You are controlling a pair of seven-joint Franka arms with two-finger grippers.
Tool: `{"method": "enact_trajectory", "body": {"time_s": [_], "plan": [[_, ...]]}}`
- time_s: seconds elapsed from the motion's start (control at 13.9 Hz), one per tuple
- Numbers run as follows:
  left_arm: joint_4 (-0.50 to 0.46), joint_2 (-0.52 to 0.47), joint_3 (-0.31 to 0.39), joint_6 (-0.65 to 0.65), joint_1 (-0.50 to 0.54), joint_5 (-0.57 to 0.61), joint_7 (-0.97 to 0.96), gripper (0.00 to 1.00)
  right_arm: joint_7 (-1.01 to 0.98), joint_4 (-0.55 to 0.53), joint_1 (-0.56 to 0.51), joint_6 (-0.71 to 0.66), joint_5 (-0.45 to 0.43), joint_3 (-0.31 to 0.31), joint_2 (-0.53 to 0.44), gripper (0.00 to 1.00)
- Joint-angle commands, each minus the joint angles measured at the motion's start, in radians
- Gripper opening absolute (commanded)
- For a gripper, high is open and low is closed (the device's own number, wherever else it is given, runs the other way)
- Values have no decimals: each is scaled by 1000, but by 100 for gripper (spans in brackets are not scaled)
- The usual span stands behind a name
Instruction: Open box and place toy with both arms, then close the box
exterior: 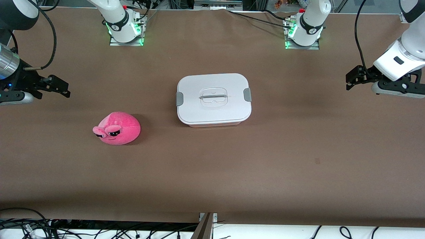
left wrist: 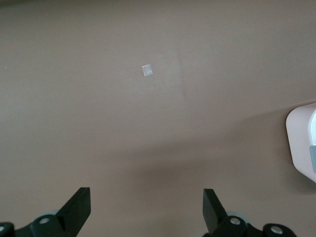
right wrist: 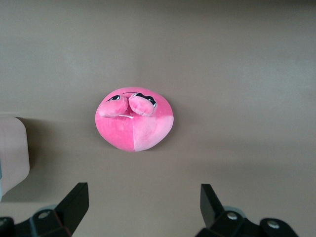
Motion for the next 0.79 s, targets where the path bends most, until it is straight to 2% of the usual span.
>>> {"method": "enact_trajectory", "body": {"time_s": [0.0,0.29,0.72], "plan": [[-14,-18,-8,10,13,-8,-4,100,2,26,-12,-23,6,8,7,100],[-14,-18,-8,7,11,-12,-1,100,2,26,-12,-23,6,8,7,100],[13,-5,-20,-92,19,-14,9,100,2,26,-12,-21,6,8,7,100]]}}
